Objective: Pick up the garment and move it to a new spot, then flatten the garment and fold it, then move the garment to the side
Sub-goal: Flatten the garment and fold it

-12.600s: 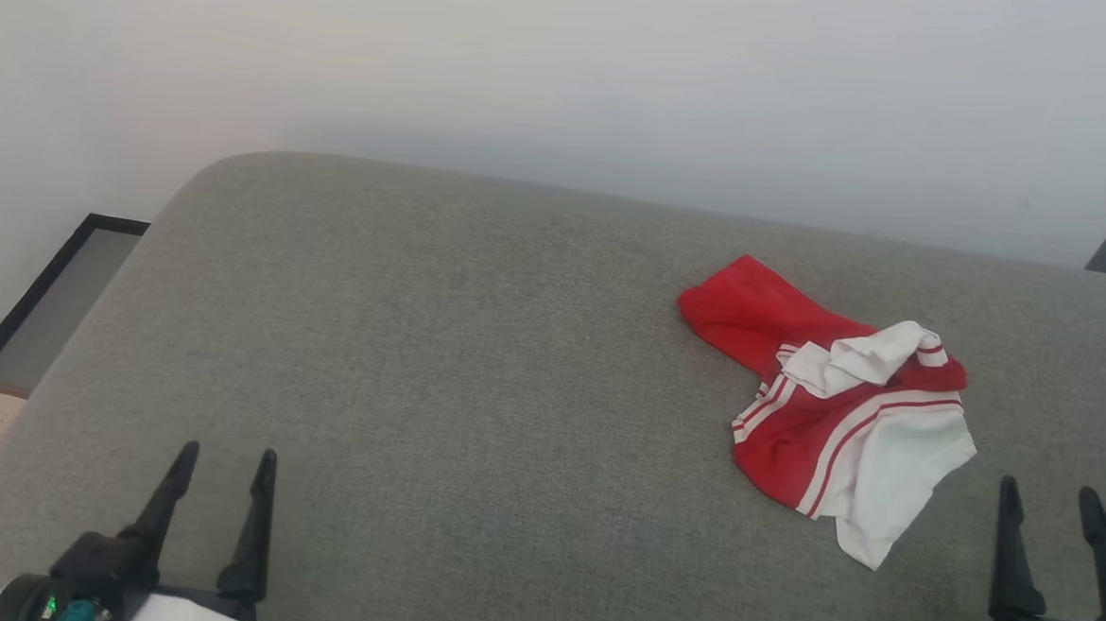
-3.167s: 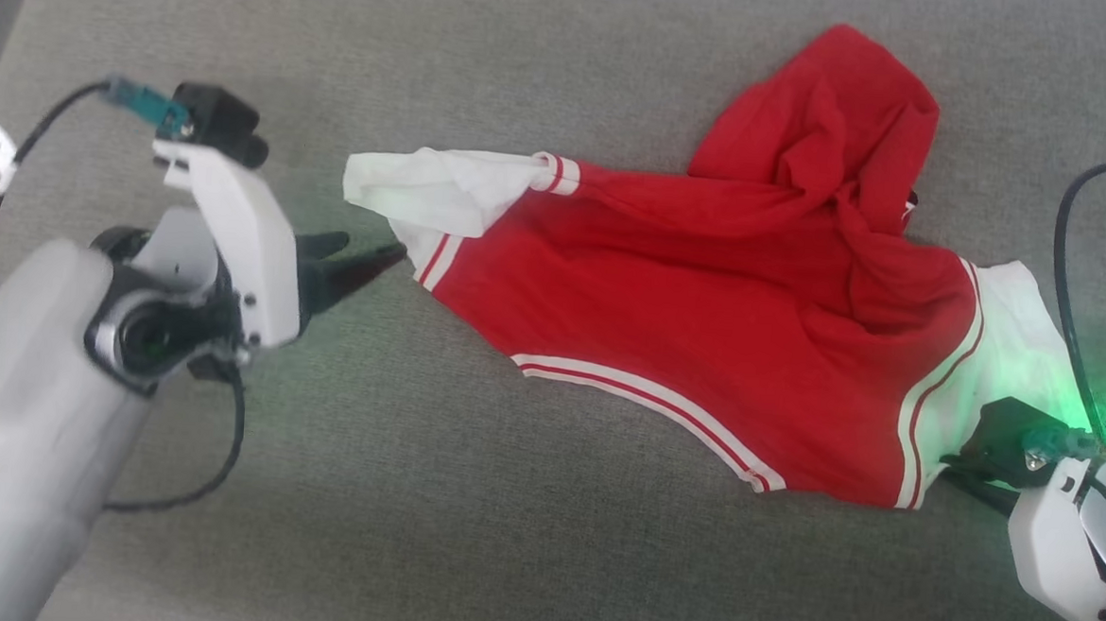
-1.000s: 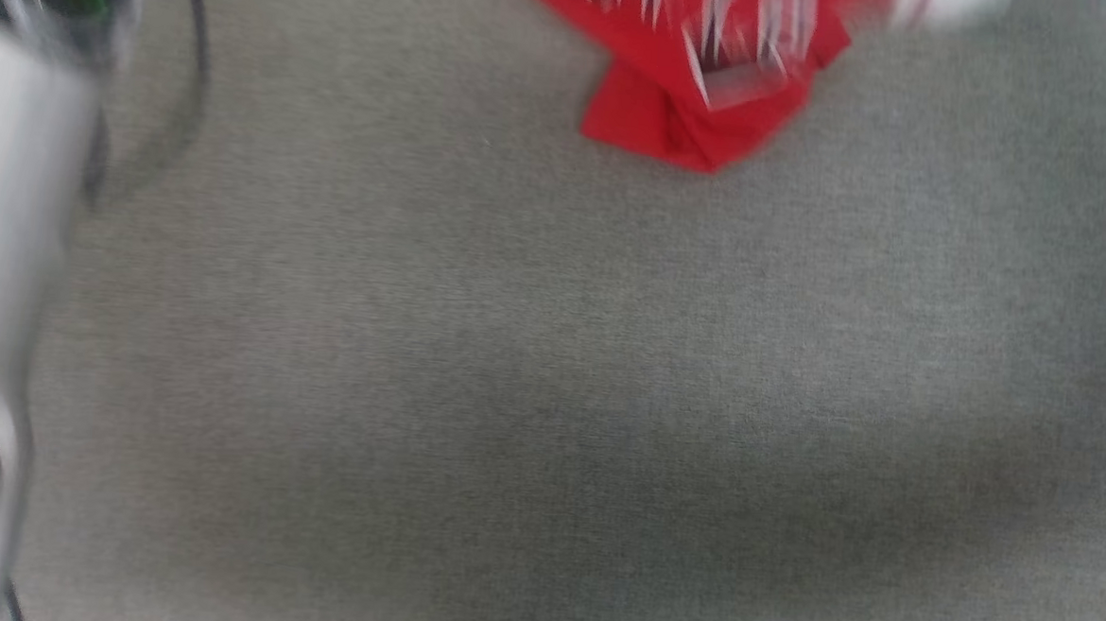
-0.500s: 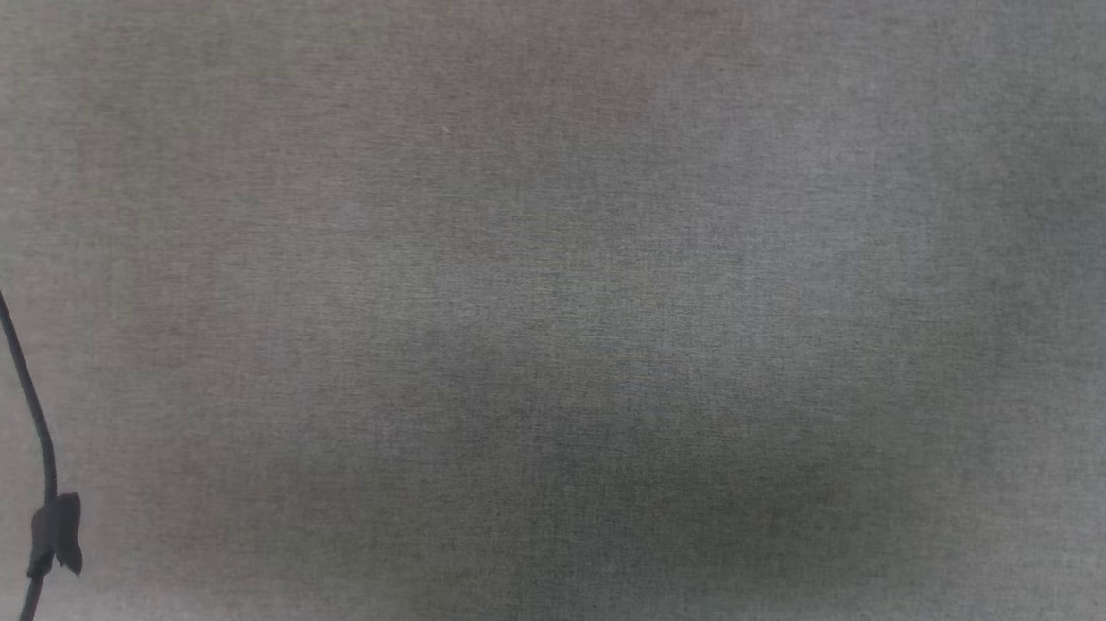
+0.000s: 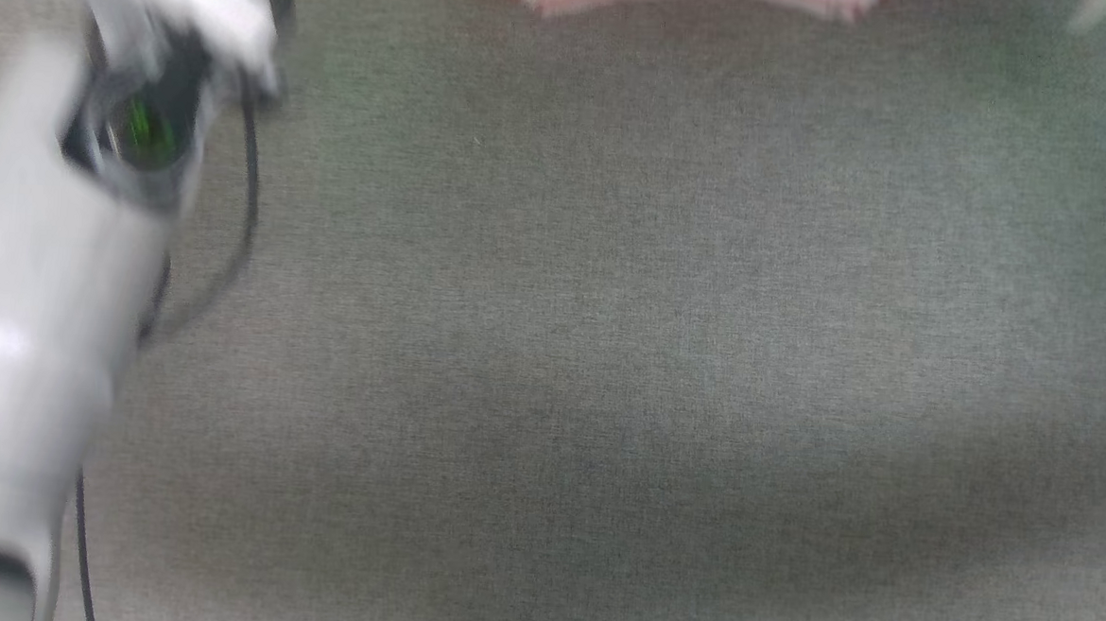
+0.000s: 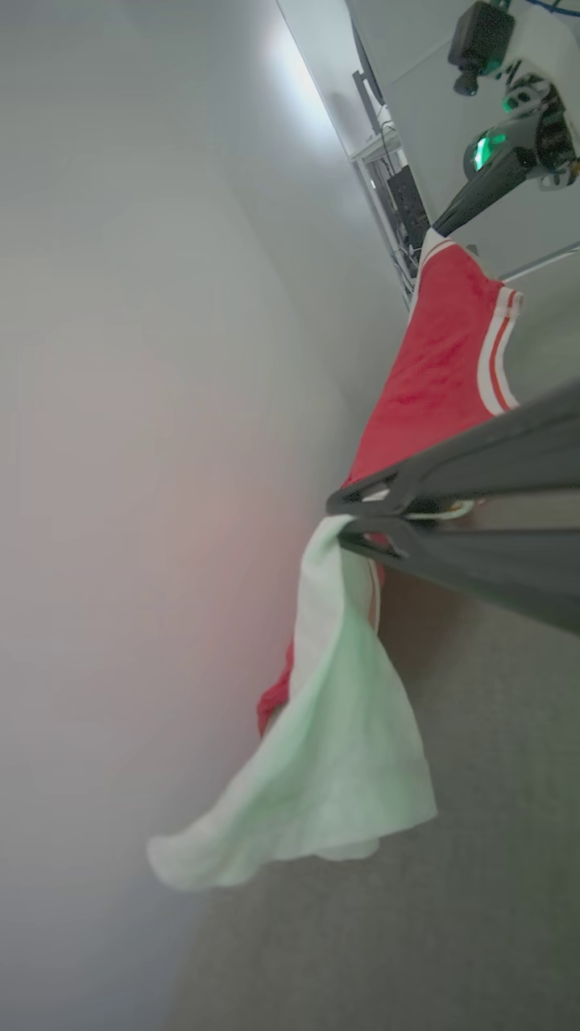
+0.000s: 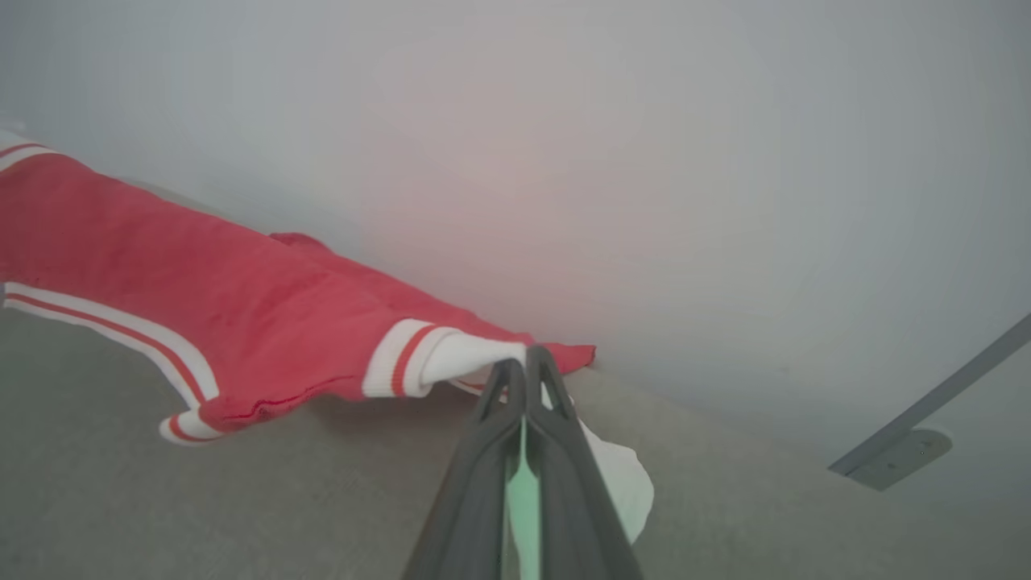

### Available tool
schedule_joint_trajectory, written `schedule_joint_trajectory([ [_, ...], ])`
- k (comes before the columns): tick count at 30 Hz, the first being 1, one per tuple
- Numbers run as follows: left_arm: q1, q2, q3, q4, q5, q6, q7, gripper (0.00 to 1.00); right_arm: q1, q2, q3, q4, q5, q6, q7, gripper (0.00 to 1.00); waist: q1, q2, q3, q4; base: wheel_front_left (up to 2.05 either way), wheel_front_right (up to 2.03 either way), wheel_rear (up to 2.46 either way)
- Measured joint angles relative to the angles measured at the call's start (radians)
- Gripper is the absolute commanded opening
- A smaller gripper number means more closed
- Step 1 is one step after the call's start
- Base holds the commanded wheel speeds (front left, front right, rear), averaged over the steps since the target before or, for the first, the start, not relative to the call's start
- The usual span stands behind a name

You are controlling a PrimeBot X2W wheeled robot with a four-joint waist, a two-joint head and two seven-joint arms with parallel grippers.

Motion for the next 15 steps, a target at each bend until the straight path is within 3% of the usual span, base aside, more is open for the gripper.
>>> schedule_joint_trajectory([
  [9,0.369,0.141,-0.079,-0.257,-0.049,0.000,0.028,0.00,0.357,-0.130,0.018,-0.239,0.109,0.000,0.071,0.00,0.0000,0.0000,-0.058,0.007,0.00,0.00,0.00],
  [15,0.517,0.224,-0.112,-0.376,-0.053,0.000,0.026,0.00,0.529,-0.187,-0.014,-0.357,0.135,0.000,0.103,0.00,0.0000,0.0000,-0.089,0.007,0.00,0.00,0.00],
])
